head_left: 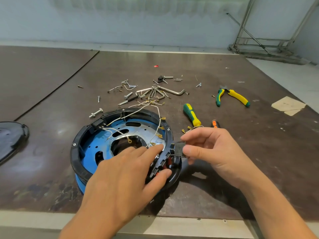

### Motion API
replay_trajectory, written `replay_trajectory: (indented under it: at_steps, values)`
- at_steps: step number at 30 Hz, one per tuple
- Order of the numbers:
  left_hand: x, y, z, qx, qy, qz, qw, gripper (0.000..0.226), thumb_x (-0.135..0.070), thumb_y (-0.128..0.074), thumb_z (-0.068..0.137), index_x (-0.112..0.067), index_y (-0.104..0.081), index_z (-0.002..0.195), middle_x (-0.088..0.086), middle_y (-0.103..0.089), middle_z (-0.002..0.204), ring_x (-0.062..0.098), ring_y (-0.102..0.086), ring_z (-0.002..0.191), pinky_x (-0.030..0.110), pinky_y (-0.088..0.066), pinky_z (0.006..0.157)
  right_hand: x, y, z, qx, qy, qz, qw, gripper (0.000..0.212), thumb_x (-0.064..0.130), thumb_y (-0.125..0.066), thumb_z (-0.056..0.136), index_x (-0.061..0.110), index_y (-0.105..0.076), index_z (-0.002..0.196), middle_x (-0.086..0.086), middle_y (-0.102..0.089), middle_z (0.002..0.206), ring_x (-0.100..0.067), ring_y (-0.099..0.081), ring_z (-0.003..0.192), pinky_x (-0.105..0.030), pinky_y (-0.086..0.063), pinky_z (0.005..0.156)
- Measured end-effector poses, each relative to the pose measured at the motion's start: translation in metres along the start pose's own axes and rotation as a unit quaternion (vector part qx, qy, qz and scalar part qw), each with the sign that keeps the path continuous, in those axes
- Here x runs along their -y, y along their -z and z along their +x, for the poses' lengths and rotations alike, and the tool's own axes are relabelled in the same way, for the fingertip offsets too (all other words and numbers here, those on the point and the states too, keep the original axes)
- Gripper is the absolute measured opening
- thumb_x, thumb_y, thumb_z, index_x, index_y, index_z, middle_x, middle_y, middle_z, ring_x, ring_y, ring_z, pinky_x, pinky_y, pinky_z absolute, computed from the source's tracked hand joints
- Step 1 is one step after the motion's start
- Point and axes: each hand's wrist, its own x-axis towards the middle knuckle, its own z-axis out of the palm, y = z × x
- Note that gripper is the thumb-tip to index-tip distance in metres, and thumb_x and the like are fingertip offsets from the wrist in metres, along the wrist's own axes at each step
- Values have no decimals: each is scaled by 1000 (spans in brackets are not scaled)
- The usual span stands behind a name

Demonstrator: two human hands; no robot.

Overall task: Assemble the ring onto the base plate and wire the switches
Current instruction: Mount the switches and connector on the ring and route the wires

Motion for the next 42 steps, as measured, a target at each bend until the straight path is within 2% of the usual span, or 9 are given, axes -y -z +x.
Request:
replay_trajectory:
  at_steps: [7, 12, 19, 24, 26, 32, 36, 39, 42]
  values:
    - [-1, 2, 0, 7, 14, 14, 1000, 58, -71, -30, 87, -42, -54, 131, -22, -59, 81, 2, -55, 73, 20, -38, 45, -3, -4, -1, 23, -85, 51, 995, 25, 5, -75, 79, -3, -72, 102, -25, -72, 86, -29, -69, 70, -30, -60, 61]
    - [-1, 2, 0, 6, 13, 6, 1000, 62, -73, -25, 87, -45, -50, 135, -22, -60, 86, 1, -56, 78, 18, -35, 48, 2, -1, -3, 27, -26, -44, 998, 12, 3, -77, 80, 7, -75, 91, -13, -75, 82, -25, -71, 69, -30, -60, 64]
    - [0, 1, 2, 1, 8, 0, 1000, 58, -72, -30, 87, -42, -55, 130, -24, -61, 83, 0, -56, 74, 17, -40, 44, 0, -6, -2, -27, 61, -116, 991, 15, -6, -79, 79, 4, -72, 87, -14, -71, 81, -22, -69, 72, -24, -56, 68]
    - [1, -2, 1, -12, -9, 9, 1000, 54, -69, -37, 86, -39, -62, 123, -25, -57, 76, -2, -54, 67, 12, -28, 41, -2, -12, -2, -19, 64, -176, 982, 14, 5, -80, 80, 11, -74, 92, -7, -73, 86, -25, -73, 79, -40, -61, 74]
    - [1, -2, 2, -12, -15, 6, 1000, 54, -69, -37, 87, -39, -62, 124, -25, -57, 76, -1, -54, 67, 13, -31, 40, -3, -14, -2, -20, 70, -186, 980, 15, 8, -81, 79, 13, -74, 92, -5, -74, 87, -23, -73, 79, -40, -61, 74]
    - [-1, 0, 3, 16, -24, -7, 1000, 59, -67, -31, 88, -39, -51, 136, -24, -61, 85, -2, -57, 74, 18, -46, 43, -4, -14, -2, -21, 81, -197, 977, 17, 16, -82, 77, 17, -77, 93, 1, -73, 89, -19, -72, 86, -37, -60, 77]
    - [0, 0, 4, 29, -32, -8, 999, 63, -69, -21, 88, -45, -39, 144, -24, -57, 88, -1, -52, 78, 16, -43, 48, -8, -20, 0, -43, 92, -203, 974, 18, 15, -84, 75, 19, -74, 90, 3, -73, 86, -19, -72, 83, -37, -61, 75]
    - [-2, 2, 3, 43, -29, -8, 999, 63, -68, -21, 89, -44, -42, 143, -23, -56, 84, -1, -51, 74, 13, -36, 47, -10, -26, 0, -62, 92, -203, 973, 24, 17, -86, 72, 22, -71, 90, 6, -71, 86, -18, -71, 81, -37, -60, 73]
    - [-1, 0, 2, 31, -37, -40, 998, 71, -72, -7, 85, -48, -22, 150, -24, -54, 95, 0, -50, 83, 13, -37, 52, -5, -19, 2, -17, 62, -167, 984, 25, 5, -82, 76, 19, -72, 94, 1, -74, 90, -19, -73, 84, -33, -61, 78]
